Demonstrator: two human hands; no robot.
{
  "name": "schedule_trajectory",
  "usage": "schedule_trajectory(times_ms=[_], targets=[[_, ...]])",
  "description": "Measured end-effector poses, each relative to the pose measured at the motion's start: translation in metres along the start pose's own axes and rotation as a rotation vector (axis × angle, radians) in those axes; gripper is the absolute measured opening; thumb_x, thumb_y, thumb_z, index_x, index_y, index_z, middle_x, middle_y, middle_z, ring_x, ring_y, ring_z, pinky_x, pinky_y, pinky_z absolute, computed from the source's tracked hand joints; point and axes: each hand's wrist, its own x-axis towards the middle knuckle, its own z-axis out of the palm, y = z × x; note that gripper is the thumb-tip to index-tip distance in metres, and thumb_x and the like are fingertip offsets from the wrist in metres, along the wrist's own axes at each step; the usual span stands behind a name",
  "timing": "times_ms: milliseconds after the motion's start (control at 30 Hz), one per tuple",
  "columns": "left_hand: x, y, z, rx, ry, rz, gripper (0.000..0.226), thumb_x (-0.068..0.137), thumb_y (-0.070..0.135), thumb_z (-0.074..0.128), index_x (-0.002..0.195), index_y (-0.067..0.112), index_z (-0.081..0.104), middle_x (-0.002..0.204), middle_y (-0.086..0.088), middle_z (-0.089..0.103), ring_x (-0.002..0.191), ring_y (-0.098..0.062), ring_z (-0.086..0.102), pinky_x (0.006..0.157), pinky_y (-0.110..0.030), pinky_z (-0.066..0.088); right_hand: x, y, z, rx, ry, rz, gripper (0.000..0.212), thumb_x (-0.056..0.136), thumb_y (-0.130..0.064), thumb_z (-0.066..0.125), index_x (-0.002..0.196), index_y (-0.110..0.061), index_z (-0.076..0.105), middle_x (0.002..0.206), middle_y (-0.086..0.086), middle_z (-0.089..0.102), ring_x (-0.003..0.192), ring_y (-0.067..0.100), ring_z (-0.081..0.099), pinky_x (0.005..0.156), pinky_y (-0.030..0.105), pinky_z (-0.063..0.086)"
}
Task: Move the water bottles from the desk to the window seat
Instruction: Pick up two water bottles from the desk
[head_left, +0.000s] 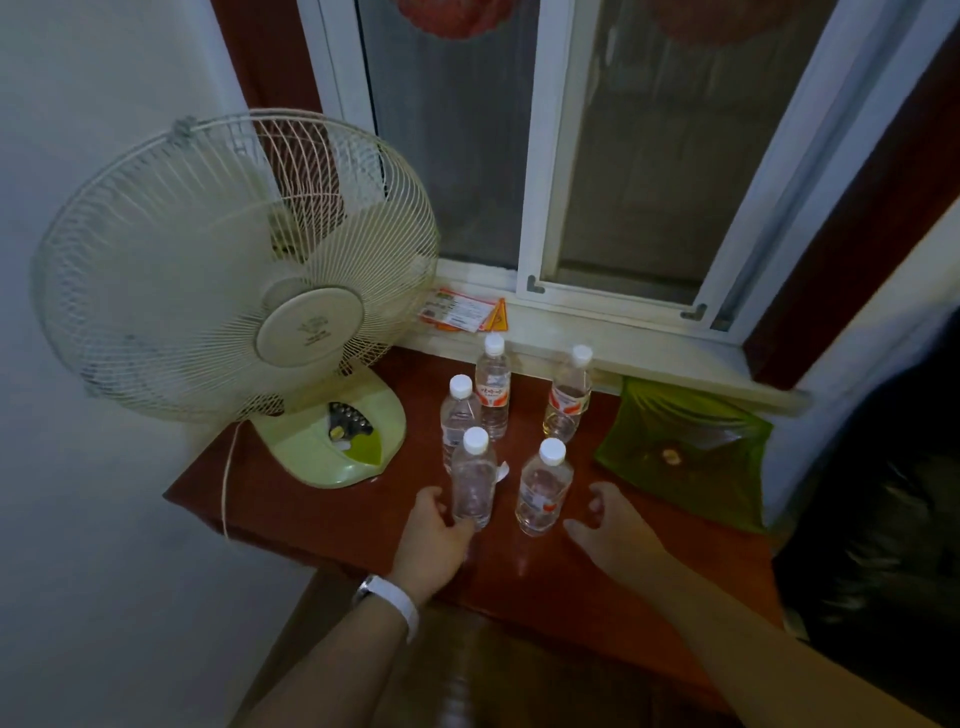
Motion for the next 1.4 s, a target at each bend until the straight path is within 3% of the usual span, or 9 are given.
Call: schedule_trajectory(times_ms=[167, 267, 367, 500, 667, 767, 933, 1033, 1400], targets=[[0.020, -0.009, 0.017, -0.151, 0.053, -0.072, 0.080, 0.084, 0.024, 0.077, 0.147, 0.009, 0.031, 0.135, -0.008, 0.052, 0.113, -0.017, 0.056, 0.086, -0.023, 0.046, 0.020, 0.005, 0.011, 0.106, -0.029, -0.023, 0.084, 0.073, -0.042, 0.082, 0.138, -0.017, 0.036, 0.122, -0.002, 0.051, 0.105, 0.009, 0.051, 0.084, 0.018, 0.044], [0.024, -0.005, 0.022, -0.188, 0.051, 0.000, 0.069, 0.079, 0.009, 0.081, 0.135, 0.016, 0.042, 0.115, 0.010, 0.060, 0.097, 0.000, 0.060, 0.075, -0.010, 0.045, 0.029, 0.003, 0.021, 0.202, -0.004, -0.078, 0.064, 0.072, -0.027, 0.086, 0.117, -0.025, 0.041, 0.108, -0.006, 0.058, 0.088, -0.001, 0.058, 0.067, 0.005, 0.044], [0.033, -0.004, 0.023, -0.176, 0.044, 0.101, 0.060, 0.071, -0.001, 0.083, 0.109, 0.034, 0.053, 0.107, 0.018, 0.064, 0.097, 0.008, 0.065, 0.074, -0.006, 0.049, 0.042, 0.002, 0.028, 0.284, 0.032, -0.099, 0.068, 0.064, -0.031, 0.090, 0.115, -0.025, 0.046, 0.113, -0.001, 0.063, 0.096, 0.006, 0.063, 0.081, 0.019, 0.053], [0.044, -0.006, 0.021, -0.156, 0.049, 0.101, 0.066, 0.061, 0.020, 0.089, 0.114, 0.041, 0.055, 0.113, 0.012, 0.069, 0.103, 0.005, 0.065, 0.087, -0.017, 0.050, 0.057, 0.006, 0.028, 0.282, 0.007, -0.108, 0.070, 0.060, -0.026, 0.090, 0.115, -0.023, 0.048, 0.113, 0.001, 0.065, 0.101, 0.012, 0.064, 0.091, 0.036, 0.054], [0.052, -0.005, 0.036, -0.212, 0.097, 0.040, 0.069, 0.071, 0.003, 0.086, 0.127, 0.024, 0.052, 0.111, 0.013, 0.068, 0.097, 0.007, 0.066, 0.078, -0.011, 0.049, 0.072, 0.015, 0.041, 0.243, 0.042, -0.196, 0.064, 0.061, -0.028, 0.085, 0.116, -0.012, 0.057, 0.108, 0.007, 0.065, 0.100, 0.021, 0.065, 0.089, 0.041, 0.052], [0.054, -0.002, 0.043, -0.242, 0.140, 0.015, 0.063, 0.073, -0.001, 0.083, 0.125, 0.018, 0.053, 0.105, 0.009, 0.068, 0.084, 0.013, 0.066, 0.067, -0.006, 0.050, 0.075, 0.015, 0.043, 0.261, 0.024, -0.189, 0.064, 0.060, -0.031, 0.088, 0.112, -0.024, 0.053, 0.108, -0.002, 0.066, 0.100, 0.013, 0.065, 0.088, 0.034, 0.053], [0.056, -0.005, 0.045, -0.240, 0.181, -0.015, 0.068, 0.066, 0.020, 0.091, 0.126, 0.024, 0.058, 0.109, 0.009, 0.074, 0.100, -0.004, 0.070, 0.091, -0.028, 0.054, 0.082, 0.011, 0.036, 0.330, -0.019, -0.180, 0.060, 0.064, -0.037, 0.087, 0.113, -0.025, 0.055, 0.101, -0.008, 0.070, 0.093, 0.007, 0.067, 0.083, 0.033, 0.055], [0.054, 0.001, 0.045, -0.227, 0.225, -0.009, 0.065, 0.066, 0.022, 0.091, 0.123, 0.025, 0.060, 0.104, 0.012, 0.074, 0.097, -0.002, 0.069, 0.083, -0.019, 0.052, 0.083, 0.009, 0.028, 0.382, -0.067, -0.176, 0.060, 0.064, -0.044, 0.085, 0.113, -0.028, 0.056, 0.102, -0.009, 0.070, 0.093, 0.006, 0.068, 0.084, 0.034, 0.056], [0.042, 0.039, 0.046, -0.353, 0.182, 0.185, 0.061, 0.069, 0.006, 0.089, 0.118, 0.031, 0.063, 0.112, 0.008, 0.073, 0.104, -0.005, 0.069, 0.091, -0.020, 0.053, 0.080, 0.004, -0.003, 0.543, 0.019, -0.210, 0.053, 0.065, -0.012, 0.088, 0.105, -0.031, 0.059, 0.101, -0.008, 0.071, 0.092, -0.004, 0.067, 0.080, 0.014, 0.051]])
